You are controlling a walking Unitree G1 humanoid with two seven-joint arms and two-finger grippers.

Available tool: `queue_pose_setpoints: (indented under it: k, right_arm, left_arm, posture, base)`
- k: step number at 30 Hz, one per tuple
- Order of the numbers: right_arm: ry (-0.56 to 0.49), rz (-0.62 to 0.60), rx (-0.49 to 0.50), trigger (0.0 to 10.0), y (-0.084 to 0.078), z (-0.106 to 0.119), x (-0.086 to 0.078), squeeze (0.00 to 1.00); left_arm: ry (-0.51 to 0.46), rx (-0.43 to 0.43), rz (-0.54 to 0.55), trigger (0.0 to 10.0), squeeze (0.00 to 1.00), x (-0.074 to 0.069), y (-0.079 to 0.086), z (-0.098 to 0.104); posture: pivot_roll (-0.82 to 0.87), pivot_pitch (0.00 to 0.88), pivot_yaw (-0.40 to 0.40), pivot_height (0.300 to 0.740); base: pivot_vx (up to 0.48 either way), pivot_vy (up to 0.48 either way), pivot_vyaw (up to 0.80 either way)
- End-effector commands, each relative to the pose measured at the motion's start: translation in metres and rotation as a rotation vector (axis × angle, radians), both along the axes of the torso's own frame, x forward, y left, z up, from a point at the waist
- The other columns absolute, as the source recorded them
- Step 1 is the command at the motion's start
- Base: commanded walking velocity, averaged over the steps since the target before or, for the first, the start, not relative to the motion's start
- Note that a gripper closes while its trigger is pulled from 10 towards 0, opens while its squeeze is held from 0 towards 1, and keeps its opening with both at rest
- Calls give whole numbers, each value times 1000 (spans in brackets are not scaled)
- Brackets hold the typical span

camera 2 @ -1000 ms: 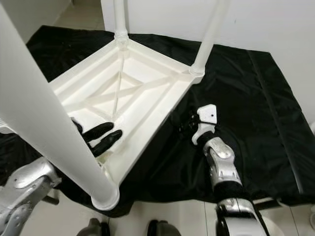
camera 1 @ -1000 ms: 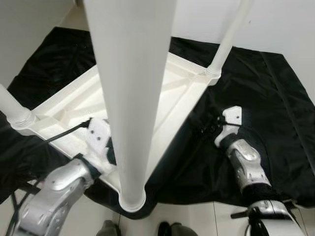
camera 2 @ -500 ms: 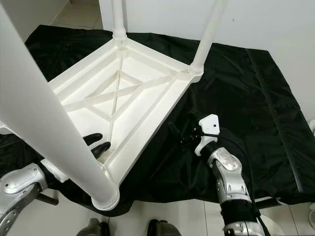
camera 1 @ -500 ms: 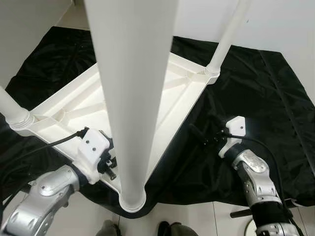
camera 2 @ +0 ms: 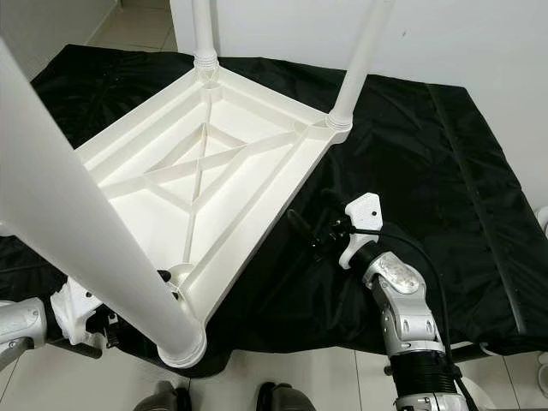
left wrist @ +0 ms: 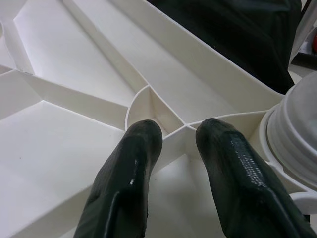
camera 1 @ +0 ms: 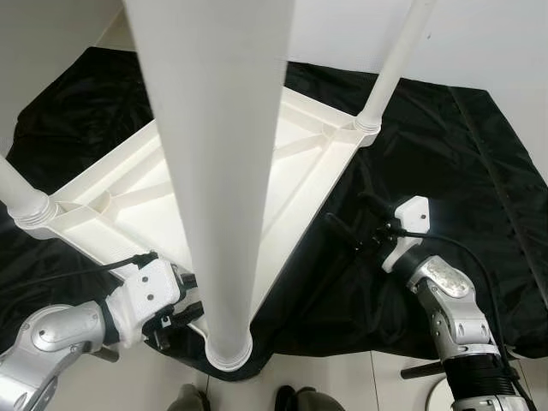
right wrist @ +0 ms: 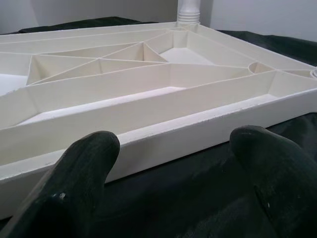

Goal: Building children table

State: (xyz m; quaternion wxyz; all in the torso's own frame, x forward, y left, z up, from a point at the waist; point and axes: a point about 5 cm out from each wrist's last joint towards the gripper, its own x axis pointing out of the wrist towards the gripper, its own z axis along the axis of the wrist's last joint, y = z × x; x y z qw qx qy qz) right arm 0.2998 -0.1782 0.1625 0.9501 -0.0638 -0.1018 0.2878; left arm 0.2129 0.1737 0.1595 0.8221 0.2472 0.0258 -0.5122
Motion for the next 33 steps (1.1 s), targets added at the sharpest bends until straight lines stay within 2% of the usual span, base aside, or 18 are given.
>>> queue_pose_setpoints:
  k: [1, 4, 10, 15, 19, 23, 26, 28, 30, 33]
  right_arm:
    - [8, 4, 1, 10000, 0, -1, -2, 0]
    - [4, 16, 28, 10000, 4, 6, -4, 0]
    - [1, 54, 67, 10000, 8, 14, -12, 0]
    - [-10, 89, 59, 10000, 5, 18, -21, 0]
    - [-2, 168, 18, 10000, -4, 18, -39, 0]
    - [19, 212, 3, 10000, -7, 18, -46, 0]
    - [53, 311, -30, 10000, -7, 19, -62, 0]
    - [63, 363, -71, 10000, -6, 18, -71, 0]
    - [65, 374, -81, 10000, -5, 18, -73, 0]
    - [109, 471, -121, 10000, -6, 16, -86, 0]
  left_arm:
    - [36, 56, 3, 10000, 0, 0, 2, -13]
    - [-107, 71, 60, 10000, 0, 20, -7, -14]
    - [-146, 58, 64, 10000, 0, 31, -16, -17]
    - [-195, 57, 62, 10000, 0, 39, -23, -20]
    - [-280, 21, 125, 10000, 0, 57, -35, -19]
    - [-309, 8, 146, 10000, 0, 62, -37, -16]
    - [-335, -19, 144, 10000, 0, 62, -37, -11]
    - [-317, -53, 129, 10000, 0, 61, -34, -7]
    - [-313, -62, 126, 10000, 0, 60, -34, -6]
    - [-253, -120, 65, 10000, 0, 54, -28, 0]
  posture:
    - [76, 177, -52, 740]
    - [63, 172, -46, 740]
    - [53, 162, -38, 740]
    - [50, 159, -37, 740]
    - [40, 155, -28, 740]
    - [29, 151, -19, 740]
    - [29, 150, -16, 740]
    - [29, 150, -16, 740]
    - [29, 150, -16, 740]
    - [33, 140, -13, 740]
  base:
    - [0, 0, 0]
    - [0, 0, 0]
    - [0, 0, 0]
    - [0, 0, 0]
    - [0, 0, 0]
    - [0, 0, 0]
    - [0, 0, 0]
    - [0, 0, 0]
    - [0, 0, 0]
    - [0, 0, 0]
